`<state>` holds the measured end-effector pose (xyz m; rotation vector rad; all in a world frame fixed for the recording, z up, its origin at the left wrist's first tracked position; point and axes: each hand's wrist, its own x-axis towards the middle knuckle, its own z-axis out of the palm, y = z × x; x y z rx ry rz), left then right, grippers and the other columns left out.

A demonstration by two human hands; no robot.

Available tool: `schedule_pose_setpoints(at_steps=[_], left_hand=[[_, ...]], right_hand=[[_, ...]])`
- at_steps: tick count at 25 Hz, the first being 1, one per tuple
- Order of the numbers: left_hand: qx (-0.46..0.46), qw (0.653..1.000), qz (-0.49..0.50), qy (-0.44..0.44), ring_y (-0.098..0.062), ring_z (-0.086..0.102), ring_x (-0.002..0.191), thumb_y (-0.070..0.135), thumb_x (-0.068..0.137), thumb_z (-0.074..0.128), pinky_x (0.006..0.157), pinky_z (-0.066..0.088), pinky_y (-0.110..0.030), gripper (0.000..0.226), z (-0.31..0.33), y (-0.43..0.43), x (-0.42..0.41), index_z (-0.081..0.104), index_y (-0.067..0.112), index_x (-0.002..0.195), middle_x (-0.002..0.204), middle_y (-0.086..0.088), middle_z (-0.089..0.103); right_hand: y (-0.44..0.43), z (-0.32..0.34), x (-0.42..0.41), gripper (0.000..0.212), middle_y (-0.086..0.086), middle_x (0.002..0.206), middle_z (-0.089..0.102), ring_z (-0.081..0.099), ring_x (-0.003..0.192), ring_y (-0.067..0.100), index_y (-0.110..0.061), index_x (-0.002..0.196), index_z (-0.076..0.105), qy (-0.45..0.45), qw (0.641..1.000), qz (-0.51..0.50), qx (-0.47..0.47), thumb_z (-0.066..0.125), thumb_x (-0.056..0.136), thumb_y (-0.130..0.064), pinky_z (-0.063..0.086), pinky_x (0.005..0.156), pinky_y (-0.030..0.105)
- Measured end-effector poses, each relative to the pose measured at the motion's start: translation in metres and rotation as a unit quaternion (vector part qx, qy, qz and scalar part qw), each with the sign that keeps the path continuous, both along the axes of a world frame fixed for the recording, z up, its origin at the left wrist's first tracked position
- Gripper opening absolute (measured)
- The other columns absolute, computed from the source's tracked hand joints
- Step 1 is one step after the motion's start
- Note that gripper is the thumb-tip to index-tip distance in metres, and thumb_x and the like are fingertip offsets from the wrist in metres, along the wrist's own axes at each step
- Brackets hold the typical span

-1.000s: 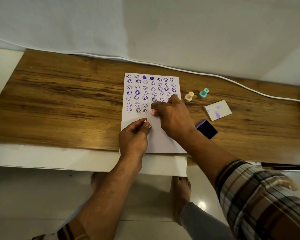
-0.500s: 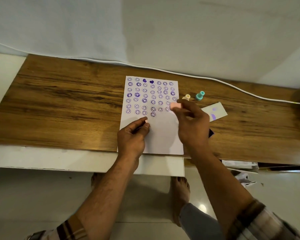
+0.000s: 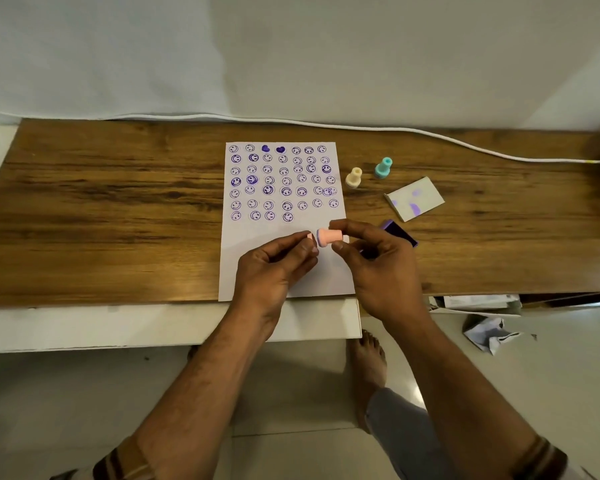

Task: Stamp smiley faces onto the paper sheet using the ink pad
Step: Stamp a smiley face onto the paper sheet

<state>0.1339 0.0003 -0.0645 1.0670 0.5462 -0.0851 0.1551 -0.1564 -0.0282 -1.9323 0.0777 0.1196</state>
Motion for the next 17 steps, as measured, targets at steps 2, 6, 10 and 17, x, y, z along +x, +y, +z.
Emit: schedule_pose_setpoints(at_steps=[2, 6, 10, 17], left_hand=[[-0.003, 1.000, -0.005, -0.005, -0.027, 0.076, 0.108, 0.016, 0.076, 0.077, 0.084, 0.062, -0.030, 0.043, 0.0017, -0.0037, 0.0008, 0.076, 0.005, 0.117, 0.119, -0.011, 0.078], [0.001, 1.000, -0.009, -0.006, -0.027, 0.076, 0.108, 0.021, 0.072, 0.078, 0.084, 0.062, -0.030, 0.044, 0.0010, -0.0067, -0.0001, 0.077, 0.009, 0.115, 0.118, -0.011, 0.078], [0.000, 1.000, -0.016, 0.000, -0.025, 0.077, 0.102, 0.014, 0.084, 0.075, 0.082, 0.062, -0.029, 0.028, -0.0001, -0.0070, -0.0014, 0.078, 0.009, 0.111, 0.111, -0.011, 0.080], [0.009, 1.000, -0.019, -0.016, -0.026, 0.077, 0.103, 0.023, 0.068, 0.081, 0.083, 0.062, -0.031, 0.034, -0.0008, -0.0047, -0.0013, 0.082, 0.014, 0.102, 0.108, -0.010, 0.081]], right_hand=[[-0.0015, -0.0010, 0.0006, 0.034, -0.027, 0.094, 0.066, 0.059, 0.085, -0.011, -0.042, 0.108, 0.071, -0.007, 1.000, 0.008, -0.020, 0.077, 0.090, -0.014, 0.046, 0.069, 0.003], [-0.0052, 0.0004, 0.0009, 0.034, -0.030, 0.094, 0.065, 0.058, 0.088, -0.011, -0.044, 0.106, 0.070, -0.008, 0.999, 0.030, -0.017, 0.077, 0.090, -0.015, 0.044, 0.069, 0.001], [-0.0086, 0.0019, 0.0018, 0.032, -0.032, 0.095, 0.066, 0.058, 0.094, -0.008, -0.048, 0.102, 0.069, 0.005, 0.998, 0.058, -0.015, 0.077, 0.090, -0.019, 0.042, 0.071, -0.001], [-0.0065, -0.0054, 0.0049, 0.022, -0.033, 0.097, 0.065, 0.058, 0.094, -0.021, -0.040, 0.108, 0.071, 0.027, 0.998, 0.050, -0.011, 0.076, 0.089, -0.030, 0.044, 0.076, 0.004]])
